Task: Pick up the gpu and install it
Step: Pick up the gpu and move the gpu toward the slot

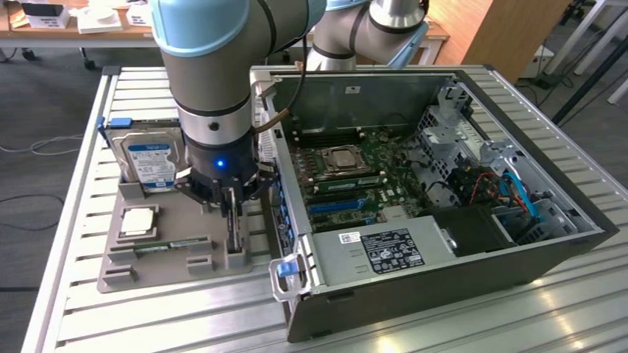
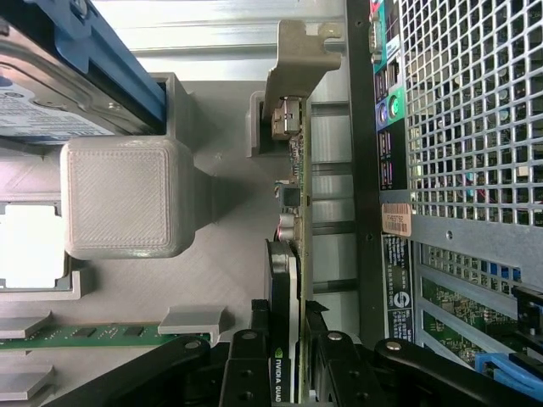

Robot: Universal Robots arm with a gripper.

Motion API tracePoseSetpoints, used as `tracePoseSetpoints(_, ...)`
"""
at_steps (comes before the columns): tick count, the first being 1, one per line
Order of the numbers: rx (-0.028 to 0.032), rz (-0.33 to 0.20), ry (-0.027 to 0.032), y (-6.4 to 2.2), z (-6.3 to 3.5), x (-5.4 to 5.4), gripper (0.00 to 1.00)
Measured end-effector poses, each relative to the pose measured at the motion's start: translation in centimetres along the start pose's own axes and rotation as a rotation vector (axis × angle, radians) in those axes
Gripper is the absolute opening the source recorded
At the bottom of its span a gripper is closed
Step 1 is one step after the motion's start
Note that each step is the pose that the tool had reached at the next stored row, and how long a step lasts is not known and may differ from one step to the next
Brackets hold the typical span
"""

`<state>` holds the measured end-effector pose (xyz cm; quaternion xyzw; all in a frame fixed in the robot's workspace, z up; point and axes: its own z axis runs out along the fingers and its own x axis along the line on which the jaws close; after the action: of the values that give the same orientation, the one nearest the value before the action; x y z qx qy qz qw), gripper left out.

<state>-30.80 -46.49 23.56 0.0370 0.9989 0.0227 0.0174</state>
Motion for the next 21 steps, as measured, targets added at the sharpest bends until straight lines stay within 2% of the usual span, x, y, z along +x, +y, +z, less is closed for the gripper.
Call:
tracePoseSetpoints(2,0.0001,0.0,0.0001,0.0,-0.09,0.0,0.27)
tracePoseSetpoints(13,0.0177,-0.001,-0.0009,0.1,-2.04,-0.1,0.27)
tracePoseSetpoints(21,0.0226,-0.001,-0.0012,0.21,-4.43,-0.2,0.27)
